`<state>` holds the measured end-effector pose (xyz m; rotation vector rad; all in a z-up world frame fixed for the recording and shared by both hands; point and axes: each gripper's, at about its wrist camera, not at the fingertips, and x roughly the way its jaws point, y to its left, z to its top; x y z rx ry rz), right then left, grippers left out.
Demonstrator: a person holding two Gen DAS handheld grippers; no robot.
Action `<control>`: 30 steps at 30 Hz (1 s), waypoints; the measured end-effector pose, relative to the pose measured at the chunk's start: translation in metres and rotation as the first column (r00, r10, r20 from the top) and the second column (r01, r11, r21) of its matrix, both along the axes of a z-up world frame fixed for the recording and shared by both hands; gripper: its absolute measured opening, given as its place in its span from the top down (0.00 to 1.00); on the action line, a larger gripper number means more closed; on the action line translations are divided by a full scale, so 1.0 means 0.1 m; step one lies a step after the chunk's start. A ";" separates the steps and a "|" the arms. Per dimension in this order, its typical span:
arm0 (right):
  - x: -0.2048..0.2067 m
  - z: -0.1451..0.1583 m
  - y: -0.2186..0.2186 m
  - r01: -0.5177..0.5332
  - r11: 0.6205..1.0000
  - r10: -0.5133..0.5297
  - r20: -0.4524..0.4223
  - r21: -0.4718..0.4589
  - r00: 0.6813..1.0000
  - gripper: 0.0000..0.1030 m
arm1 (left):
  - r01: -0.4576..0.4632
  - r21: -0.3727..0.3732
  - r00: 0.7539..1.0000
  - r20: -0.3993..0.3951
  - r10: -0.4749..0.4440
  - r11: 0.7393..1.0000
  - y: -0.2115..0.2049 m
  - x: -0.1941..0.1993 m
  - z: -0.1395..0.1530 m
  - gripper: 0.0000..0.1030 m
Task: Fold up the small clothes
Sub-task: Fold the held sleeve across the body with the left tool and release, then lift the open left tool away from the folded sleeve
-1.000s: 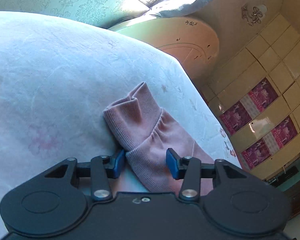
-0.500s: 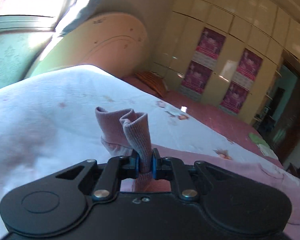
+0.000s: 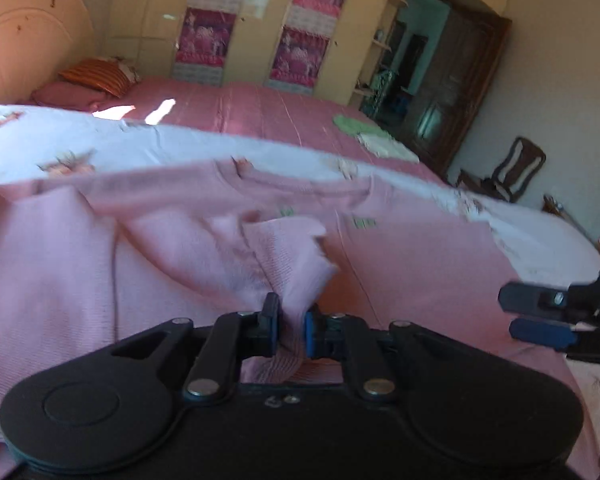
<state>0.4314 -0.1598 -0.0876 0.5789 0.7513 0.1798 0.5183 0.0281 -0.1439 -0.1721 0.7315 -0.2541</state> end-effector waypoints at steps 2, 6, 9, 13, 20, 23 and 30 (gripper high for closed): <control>0.02 -0.03 0.01 -0.011 0.999 0.012 -0.013 0.039 1.000 0.34 | 0.010 0.044 0.999 0.052 -0.012 0.999 -0.07 -0.15 0.02 0.48; 0.05 -0.12 0.09 -0.045 0.991 0.048 -0.029 0.123 0.998 0.34 | -0.093 0.136 0.983 0.170 0.069 0.986 0.13 -0.60 0.26 0.27; 0.09 -0.19 0.23 -0.093 0.978 0.099 -0.021 0.187 0.995 0.35 | -0.261 0.154 0.954 0.190 0.231 0.953 0.60 -0.92 0.34 0.32; 0.22 -0.28 0.52 -0.164 0.967 0.173 -0.032 0.194 0.984 0.47 | -0.382 0.179 0.922 0.138 0.362 0.906 1.15 -1.19 0.28 0.30; 0.46 -0.38 0.78 -0.184 0.961 0.199 -0.054 0.207 0.978 0.98 | -0.391 0.191 0.920 0.050 0.389 0.900 1.45 -1.05 0.07 0.30; 0.40 -0.17 0.81 -0.194 0.979 0.193 0.025 0.067 0.981 0.96 | -0.416 0.171 0.909 0.055 0.413 0.893 1.48 -1.00 0.09 0.31; 0.18 -0.02 0.12 0.023 0.999 -0.025 0.063 0.022 0.998 0.95 | -0.388 0.125 0.922 0.070 0.382 0.913 1.54 -0.98 0.14 0.50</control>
